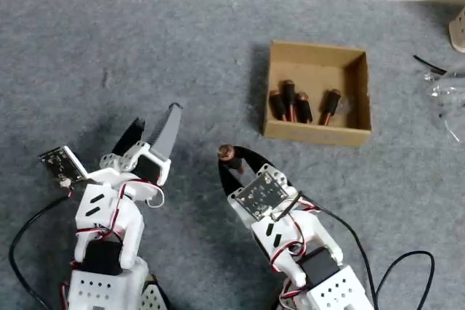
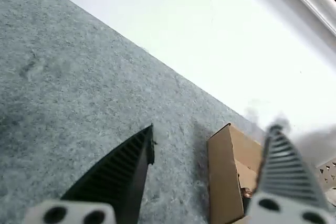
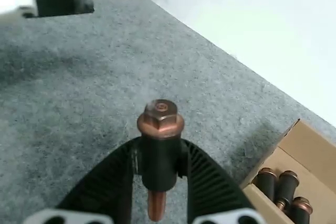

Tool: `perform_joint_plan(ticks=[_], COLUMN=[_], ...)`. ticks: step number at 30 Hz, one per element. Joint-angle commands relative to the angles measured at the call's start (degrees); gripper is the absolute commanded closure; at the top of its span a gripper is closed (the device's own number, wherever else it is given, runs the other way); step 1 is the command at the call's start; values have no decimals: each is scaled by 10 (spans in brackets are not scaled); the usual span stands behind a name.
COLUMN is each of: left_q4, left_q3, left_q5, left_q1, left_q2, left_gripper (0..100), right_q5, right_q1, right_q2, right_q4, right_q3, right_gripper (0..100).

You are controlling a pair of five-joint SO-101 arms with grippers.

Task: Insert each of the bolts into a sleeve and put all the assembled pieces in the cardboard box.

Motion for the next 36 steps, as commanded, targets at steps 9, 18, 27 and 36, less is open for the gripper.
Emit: perform_joint_plan(ticks=[9,18,27,36], left_q4=[32,96,96,94], left_q3=[6,6,6,6], left_q5=[-264,-422,-445,-445], left_q1=[-9,-9,-15,-27], left_q2=[-8,-8,-8,-8], left_gripper=[875,926,926,926], right_q5=[2,1,-2,-33], right_q1=[7,7,52,174], right_q2=[-10,-10,-8,208], right_q4=[-15,-11,-14,-14], right_q3=[71,54,54,-209], right_gripper=[993,993,993,992])
